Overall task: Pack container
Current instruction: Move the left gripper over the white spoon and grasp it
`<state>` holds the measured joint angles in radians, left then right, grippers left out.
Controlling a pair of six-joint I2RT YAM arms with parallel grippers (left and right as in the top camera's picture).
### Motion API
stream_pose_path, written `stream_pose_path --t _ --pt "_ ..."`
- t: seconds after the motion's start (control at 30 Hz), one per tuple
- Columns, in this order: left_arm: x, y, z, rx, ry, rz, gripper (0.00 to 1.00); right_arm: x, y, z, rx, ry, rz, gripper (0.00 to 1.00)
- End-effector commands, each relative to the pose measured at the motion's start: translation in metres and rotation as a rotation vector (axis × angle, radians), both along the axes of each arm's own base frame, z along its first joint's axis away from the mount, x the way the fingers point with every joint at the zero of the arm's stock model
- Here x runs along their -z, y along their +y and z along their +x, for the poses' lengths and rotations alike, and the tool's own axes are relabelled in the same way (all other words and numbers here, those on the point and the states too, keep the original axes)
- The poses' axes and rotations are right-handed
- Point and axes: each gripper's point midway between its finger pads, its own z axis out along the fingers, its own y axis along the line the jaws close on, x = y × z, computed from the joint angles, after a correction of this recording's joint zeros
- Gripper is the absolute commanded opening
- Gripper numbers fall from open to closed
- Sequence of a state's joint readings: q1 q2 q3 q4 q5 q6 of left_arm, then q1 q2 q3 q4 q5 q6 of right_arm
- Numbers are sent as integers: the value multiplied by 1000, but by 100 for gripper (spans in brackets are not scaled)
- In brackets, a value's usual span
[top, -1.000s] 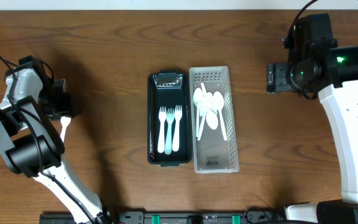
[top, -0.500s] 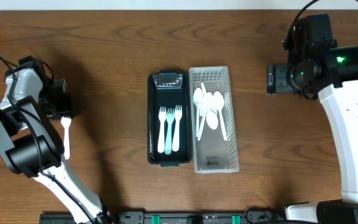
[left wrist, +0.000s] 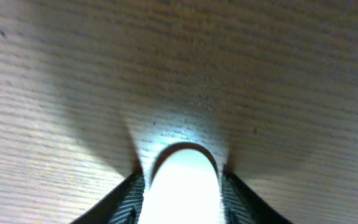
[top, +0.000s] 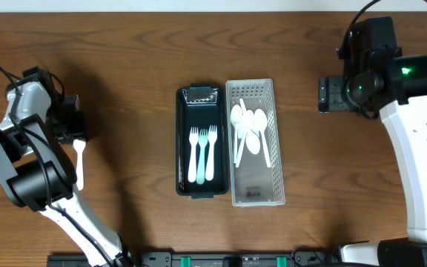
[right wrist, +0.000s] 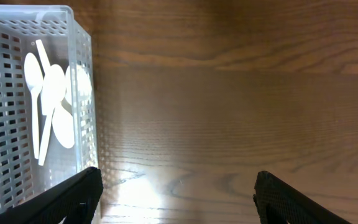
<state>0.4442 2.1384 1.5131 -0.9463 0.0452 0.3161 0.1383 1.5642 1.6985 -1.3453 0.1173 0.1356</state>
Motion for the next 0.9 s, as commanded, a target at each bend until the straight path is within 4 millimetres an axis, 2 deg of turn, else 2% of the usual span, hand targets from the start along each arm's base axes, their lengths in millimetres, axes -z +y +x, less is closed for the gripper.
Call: stream_pose_path --t 0.0,0.3,0.37,0.47,0.87 --pt "15 -5 -17 -28 72 -27 46 4 -5 0 -6 15 -26 82" --pt "13 -9 -26 -30 109 -44 50 4 -6 0 -6 16 -27 82" --pt "13 -9 -26 -30 109 -44 44 5 -6 -1 -6 22 -27 82" --pt "13 -9 -26 -30 109 -44 42 5 -6 -3 -7 30 -28 82" --pt "14 -9 -25 -29 105 -41 24 6 -8 -6 -3 43 -41 82"
